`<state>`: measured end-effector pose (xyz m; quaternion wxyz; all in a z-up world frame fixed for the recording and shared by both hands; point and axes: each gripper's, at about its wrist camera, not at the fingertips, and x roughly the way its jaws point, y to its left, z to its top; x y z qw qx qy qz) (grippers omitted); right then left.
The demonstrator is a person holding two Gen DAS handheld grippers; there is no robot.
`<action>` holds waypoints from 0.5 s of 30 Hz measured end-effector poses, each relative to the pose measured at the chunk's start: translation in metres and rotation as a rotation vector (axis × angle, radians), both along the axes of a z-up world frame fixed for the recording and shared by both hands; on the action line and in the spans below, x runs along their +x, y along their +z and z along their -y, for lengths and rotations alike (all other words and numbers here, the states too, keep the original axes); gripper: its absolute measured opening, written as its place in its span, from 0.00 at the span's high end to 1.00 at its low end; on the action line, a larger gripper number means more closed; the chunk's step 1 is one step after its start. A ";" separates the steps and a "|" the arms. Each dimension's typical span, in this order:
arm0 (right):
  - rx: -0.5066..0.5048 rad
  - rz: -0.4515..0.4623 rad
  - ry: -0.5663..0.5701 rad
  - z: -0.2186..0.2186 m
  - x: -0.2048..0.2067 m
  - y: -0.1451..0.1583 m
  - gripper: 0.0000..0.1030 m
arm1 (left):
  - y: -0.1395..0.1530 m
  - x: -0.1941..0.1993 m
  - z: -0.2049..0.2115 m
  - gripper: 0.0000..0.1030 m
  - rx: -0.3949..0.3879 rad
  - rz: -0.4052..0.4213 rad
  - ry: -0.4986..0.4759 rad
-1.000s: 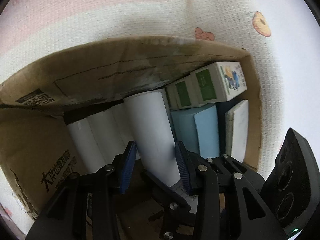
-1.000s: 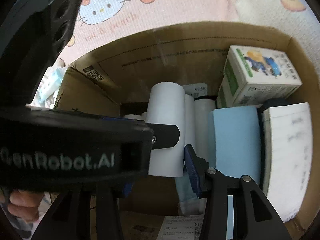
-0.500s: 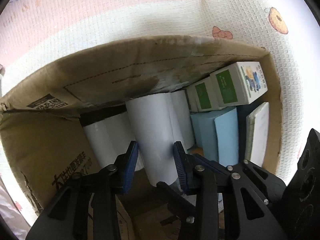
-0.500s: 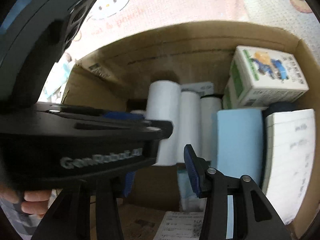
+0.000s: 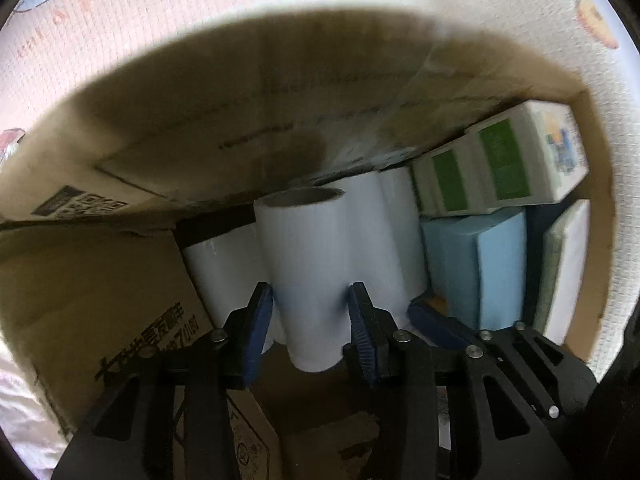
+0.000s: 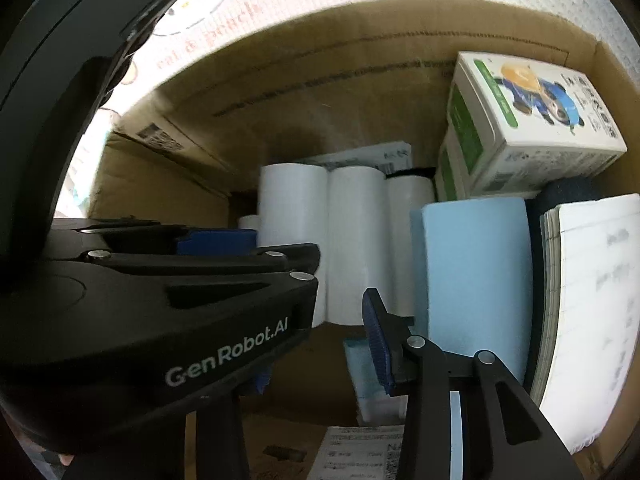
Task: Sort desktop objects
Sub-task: 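Lower the tube into the box beside the standing tubes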
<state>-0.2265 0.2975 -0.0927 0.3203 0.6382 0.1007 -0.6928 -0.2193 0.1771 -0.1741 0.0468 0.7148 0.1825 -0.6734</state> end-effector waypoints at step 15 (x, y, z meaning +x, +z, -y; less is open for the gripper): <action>0.014 -0.025 0.003 0.006 0.004 0.007 0.63 | -0.002 -0.008 0.020 0.46 0.088 0.049 0.073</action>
